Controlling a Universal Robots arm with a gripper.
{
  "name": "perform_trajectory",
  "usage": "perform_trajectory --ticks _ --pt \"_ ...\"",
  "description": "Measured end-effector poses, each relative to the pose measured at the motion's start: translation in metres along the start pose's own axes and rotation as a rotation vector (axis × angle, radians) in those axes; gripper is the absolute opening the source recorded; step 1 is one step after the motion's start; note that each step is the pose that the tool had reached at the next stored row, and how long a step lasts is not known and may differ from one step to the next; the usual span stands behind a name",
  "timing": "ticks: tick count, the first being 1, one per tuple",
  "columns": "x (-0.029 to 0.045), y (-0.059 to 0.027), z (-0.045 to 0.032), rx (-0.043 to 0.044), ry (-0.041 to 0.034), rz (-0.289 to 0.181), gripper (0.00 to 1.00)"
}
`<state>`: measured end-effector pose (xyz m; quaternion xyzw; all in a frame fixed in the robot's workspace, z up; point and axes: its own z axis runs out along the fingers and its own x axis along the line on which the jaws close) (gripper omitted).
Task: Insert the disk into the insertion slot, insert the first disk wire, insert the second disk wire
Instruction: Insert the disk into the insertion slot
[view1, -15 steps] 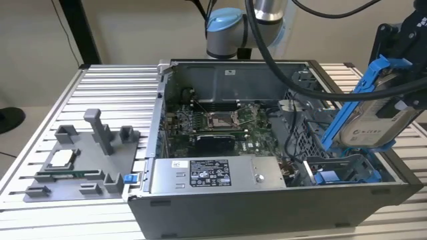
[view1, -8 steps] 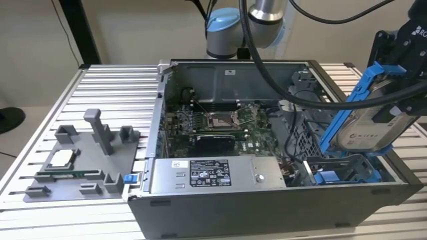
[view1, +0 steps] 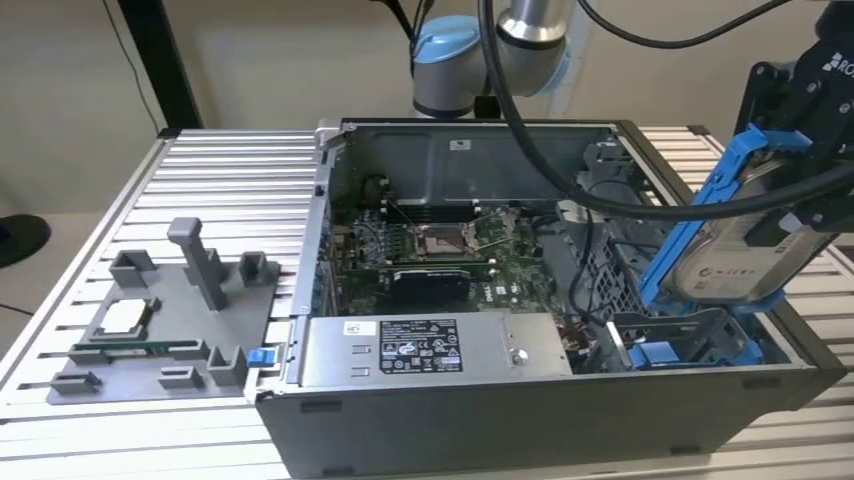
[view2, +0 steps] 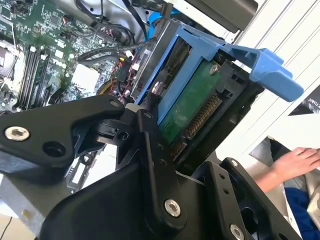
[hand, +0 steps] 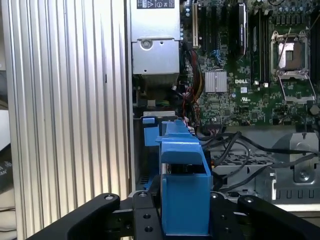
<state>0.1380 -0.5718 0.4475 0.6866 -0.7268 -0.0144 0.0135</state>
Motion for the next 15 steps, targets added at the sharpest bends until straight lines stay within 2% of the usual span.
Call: perform_trajectory --ticks 6,15 --pt "0.0 0.0 0.0082 0.0 0.0002 0.0 0.0" --pt "0.0001 -0.0001 0.0246 0.0001 -0.0003 0.0 0.0"
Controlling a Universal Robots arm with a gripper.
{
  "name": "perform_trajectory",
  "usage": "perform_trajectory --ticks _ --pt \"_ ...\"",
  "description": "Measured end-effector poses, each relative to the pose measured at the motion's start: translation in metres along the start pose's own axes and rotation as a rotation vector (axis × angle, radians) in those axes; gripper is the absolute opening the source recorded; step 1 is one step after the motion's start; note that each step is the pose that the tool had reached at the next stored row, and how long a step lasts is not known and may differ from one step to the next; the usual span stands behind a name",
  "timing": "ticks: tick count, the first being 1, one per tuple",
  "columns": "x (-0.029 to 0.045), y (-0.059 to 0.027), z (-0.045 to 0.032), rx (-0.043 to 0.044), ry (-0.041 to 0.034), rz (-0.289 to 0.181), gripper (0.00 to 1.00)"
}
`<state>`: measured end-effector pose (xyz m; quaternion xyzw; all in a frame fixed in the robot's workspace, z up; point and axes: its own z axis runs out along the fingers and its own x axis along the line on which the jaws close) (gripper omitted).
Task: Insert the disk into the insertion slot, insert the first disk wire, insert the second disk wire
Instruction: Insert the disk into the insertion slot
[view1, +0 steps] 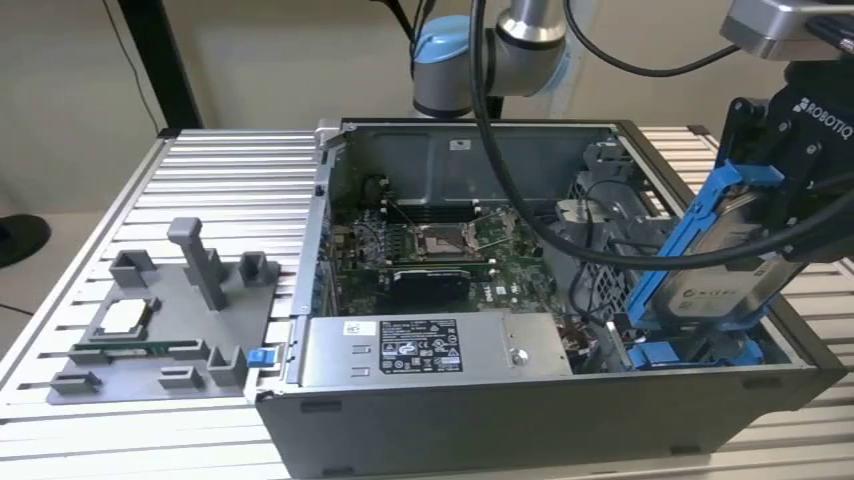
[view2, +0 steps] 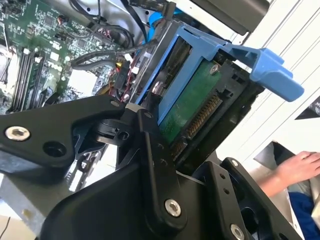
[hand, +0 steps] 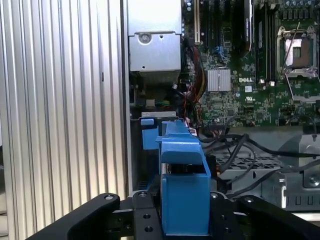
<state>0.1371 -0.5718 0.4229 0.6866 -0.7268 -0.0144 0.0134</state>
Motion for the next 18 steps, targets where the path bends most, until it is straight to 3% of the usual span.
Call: perform_trajectory --ticks 18 --pt "0.0006 0.0015 0.0286 0.0002 0.0 0.0 0.0"
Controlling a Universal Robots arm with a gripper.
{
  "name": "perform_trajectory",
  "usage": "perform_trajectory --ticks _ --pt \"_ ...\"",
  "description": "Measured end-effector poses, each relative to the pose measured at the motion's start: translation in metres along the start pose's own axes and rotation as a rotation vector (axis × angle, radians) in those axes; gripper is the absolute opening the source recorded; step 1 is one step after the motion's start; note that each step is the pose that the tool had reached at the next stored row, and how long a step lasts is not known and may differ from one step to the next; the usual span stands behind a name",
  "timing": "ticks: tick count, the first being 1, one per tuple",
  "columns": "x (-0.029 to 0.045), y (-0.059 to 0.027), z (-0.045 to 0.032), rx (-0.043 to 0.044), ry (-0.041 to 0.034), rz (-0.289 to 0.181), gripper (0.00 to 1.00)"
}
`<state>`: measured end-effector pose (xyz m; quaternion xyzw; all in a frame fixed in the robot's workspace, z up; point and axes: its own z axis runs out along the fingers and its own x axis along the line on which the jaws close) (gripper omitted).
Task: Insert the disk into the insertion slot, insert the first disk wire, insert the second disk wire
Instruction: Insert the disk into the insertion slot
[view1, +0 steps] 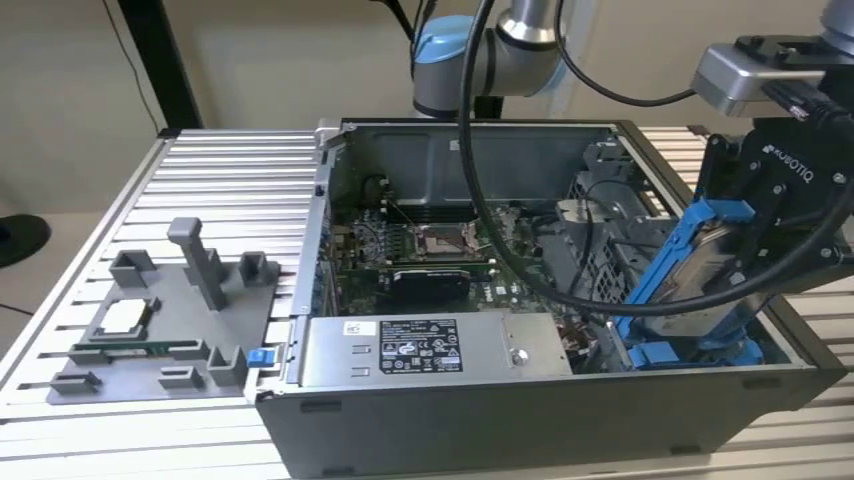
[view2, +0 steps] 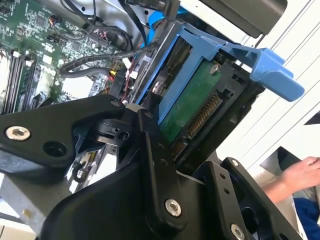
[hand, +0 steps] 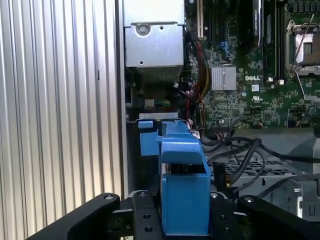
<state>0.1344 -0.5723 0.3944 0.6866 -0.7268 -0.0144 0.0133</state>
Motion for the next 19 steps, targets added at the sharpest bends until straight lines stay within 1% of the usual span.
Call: perform_trajectory --ticks 3,4,6,9,12,14,17,18,19 --pt "0.0001 0.0017 0.0056 0.0002 -0.0002 0.0 0.0" --pt "0.0002 0.0025 0.0072 0.0013 -0.0018 0.0 0.0" --pt "0.0002 0.0041 0.0096 0.0042 -0.0092 -0.001 0.0" --pt "-0.0002 0.0049 0.0129 0.0068 -0.0186 -0.001 0.0" --pt "-0.0002 0.0048 0.0161 0.0069 -0.0248 -0.001 0.0" --pt "-0.0002 0.0048 0.0168 0.0066 -0.03 -0.001 0.0" --pt "-0.0003 0.0048 0.0169 0.0066 -0.0309 -0.001 0.0" --pt "-0.0003 0.0048 0.0169 0.0066 -0.0308 -0.001 1.0" --pt "-0.0002 0.0048 0.0168 0.0066 -0.031 -0.001 1.0"
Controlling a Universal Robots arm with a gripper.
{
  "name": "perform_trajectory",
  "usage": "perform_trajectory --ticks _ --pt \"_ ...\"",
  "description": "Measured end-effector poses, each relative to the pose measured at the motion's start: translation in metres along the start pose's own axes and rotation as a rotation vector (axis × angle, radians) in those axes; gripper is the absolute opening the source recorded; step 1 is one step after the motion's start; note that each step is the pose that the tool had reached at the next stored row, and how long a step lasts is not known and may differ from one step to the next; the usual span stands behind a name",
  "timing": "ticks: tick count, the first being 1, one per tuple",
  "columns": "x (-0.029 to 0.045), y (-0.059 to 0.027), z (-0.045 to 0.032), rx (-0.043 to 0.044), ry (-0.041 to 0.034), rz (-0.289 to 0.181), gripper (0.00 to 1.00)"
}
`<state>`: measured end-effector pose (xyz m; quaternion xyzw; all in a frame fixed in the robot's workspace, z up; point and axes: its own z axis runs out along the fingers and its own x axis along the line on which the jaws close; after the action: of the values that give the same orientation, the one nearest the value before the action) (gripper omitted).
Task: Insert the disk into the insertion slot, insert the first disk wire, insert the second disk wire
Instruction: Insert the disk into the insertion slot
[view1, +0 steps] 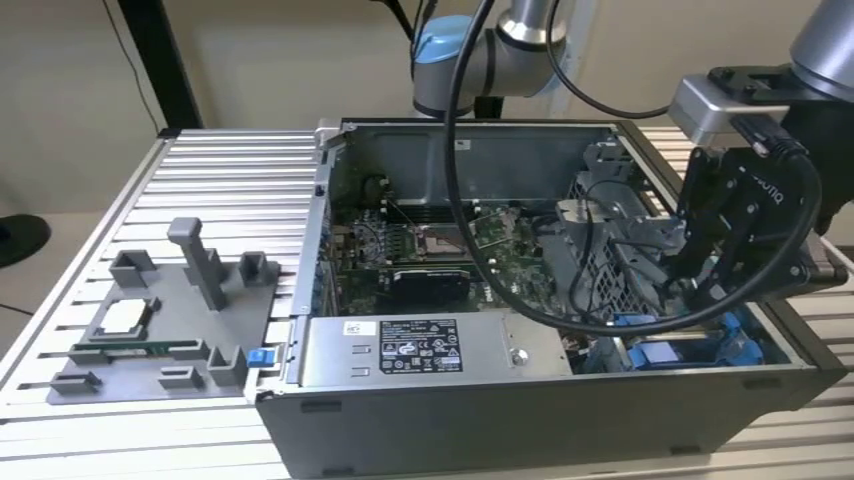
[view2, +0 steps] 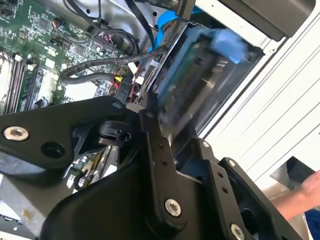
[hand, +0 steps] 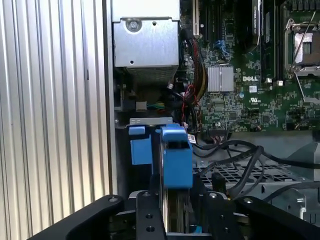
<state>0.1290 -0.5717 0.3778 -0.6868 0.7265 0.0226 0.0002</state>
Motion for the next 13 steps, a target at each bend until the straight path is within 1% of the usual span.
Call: perform_trajectory --ticks 1,4,5,6,8,11,13 --pt "0.0 0.0 -0.0014 0.0 0.0001 0.0 1.0" --pt "-0.0005 0.0005 -0.0139 0.0 -0.0002 0.0 1.0" --pt "-0.0009 0.0008 -0.017 0.0002 -0.0004 0.0 1.0" --pt "-0.0022 0.0013 -0.0185 0.001 -0.0013 0.0 1.0" --pt "-0.0065 0.0025 -0.0191 0.0034 -0.0022 0.0 1.0" --pt "-0.0162 0.0042 -0.0184 0.0056 -0.0075 0.0 1.0" --pt "-0.0219 0.0045 -0.0164 0.0064 -0.0103 -0.001 1.0"
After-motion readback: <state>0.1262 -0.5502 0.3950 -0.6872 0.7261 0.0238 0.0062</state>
